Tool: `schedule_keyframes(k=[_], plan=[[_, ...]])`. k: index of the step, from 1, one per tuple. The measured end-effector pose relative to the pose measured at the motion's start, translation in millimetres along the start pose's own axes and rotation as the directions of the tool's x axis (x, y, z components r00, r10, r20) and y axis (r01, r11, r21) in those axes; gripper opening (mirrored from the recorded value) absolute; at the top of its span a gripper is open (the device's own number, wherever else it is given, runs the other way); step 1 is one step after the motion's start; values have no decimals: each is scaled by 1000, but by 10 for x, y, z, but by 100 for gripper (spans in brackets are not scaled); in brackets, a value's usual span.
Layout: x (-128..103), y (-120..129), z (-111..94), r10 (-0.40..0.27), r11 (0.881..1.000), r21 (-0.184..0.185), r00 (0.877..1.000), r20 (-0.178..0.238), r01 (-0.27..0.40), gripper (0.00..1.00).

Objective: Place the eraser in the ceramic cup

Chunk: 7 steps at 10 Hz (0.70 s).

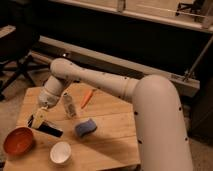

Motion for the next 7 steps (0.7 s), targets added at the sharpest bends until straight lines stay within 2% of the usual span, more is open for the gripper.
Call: schedule_keyframes(k=[3,4,7], plan=[[-149,148,-1,-5,1000,-14,998,64,6,0],[-175,231,30,3,1000,-30,995,101,0,0],[-134,406,163,25,997,-73,987,157,-13,0]])
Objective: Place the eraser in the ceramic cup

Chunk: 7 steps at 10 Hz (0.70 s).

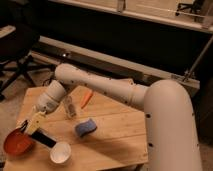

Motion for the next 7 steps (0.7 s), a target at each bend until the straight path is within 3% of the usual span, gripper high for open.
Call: schedule_keyframes(k=[3,7], plan=[[88,131,98,7,1000,-21,1000,10,-7,0],[118,232,8,-4,1000,16,1000,-9,4,0]])
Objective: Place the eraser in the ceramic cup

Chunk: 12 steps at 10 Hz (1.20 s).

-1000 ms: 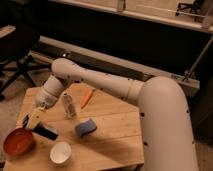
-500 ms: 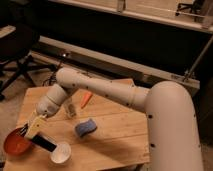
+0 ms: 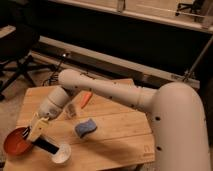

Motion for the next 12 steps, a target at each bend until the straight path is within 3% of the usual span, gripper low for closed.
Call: schedule_keyframes(k=[4,7,9,12], plan=[[50,138,-121,-9,1000,22,1000,9,9,0],[131,289,-235,-83,996,29,996,27,82,0],[186,337,-261,-111,994,22,993,40,110,0],[282,315,-187,-128,991,-20,989,71,130,0]])
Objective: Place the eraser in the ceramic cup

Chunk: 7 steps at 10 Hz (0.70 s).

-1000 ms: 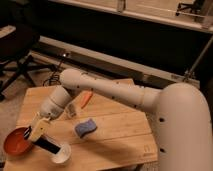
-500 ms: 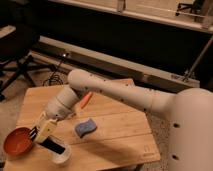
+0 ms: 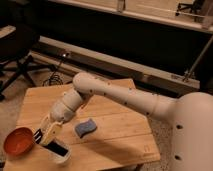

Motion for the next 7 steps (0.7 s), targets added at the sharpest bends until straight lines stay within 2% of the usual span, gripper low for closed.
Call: schedule_keyframes(k=[2,7], plan=[[92,-40,76,-4,999,-35,1000,15,5,0],[234,-97,143,-28,997,-75,1000,15,29,0]])
